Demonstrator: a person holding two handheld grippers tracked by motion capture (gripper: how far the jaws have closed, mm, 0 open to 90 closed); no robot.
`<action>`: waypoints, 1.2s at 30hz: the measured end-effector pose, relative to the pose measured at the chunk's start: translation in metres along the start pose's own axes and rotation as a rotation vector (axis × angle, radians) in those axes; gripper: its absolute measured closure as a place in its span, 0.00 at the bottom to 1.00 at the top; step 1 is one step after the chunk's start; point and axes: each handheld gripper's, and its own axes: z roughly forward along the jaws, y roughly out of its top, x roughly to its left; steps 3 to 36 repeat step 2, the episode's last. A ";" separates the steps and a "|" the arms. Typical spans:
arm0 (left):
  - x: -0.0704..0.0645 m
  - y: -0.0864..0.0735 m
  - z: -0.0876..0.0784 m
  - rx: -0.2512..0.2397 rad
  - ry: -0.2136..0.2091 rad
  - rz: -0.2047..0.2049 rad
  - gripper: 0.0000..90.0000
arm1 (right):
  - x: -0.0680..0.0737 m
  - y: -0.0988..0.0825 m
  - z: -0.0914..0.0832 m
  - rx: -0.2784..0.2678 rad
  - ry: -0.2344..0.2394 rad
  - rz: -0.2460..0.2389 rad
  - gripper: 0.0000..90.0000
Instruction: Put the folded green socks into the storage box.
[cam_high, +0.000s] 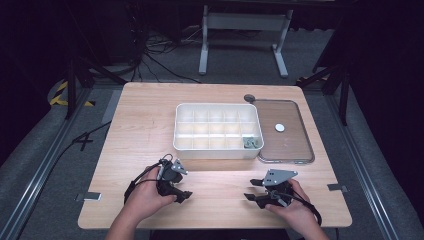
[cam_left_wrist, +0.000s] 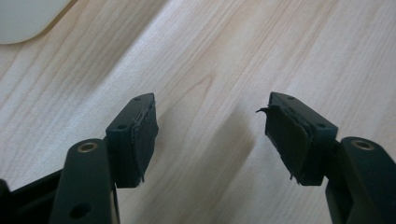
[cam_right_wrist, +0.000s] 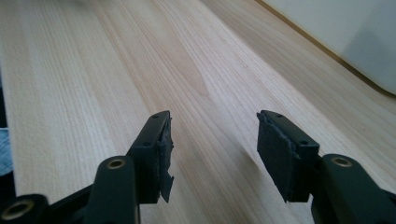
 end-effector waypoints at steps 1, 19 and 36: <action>0.001 0.000 0.000 -0.012 -0.004 0.001 0.39 | -0.001 0.000 -0.001 0.001 -0.005 0.003 0.51; 0.001 0.000 0.001 -0.019 -0.004 0.000 0.39 | -0.002 -0.001 -0.002 -0.002 -0.012 0.014 0.51; 0.001 0.000 0.001 -0.019 -0.004 0.000 0.39 | -0.002 -0.001 -0.002 -0.002 -0.012 0.014 0.51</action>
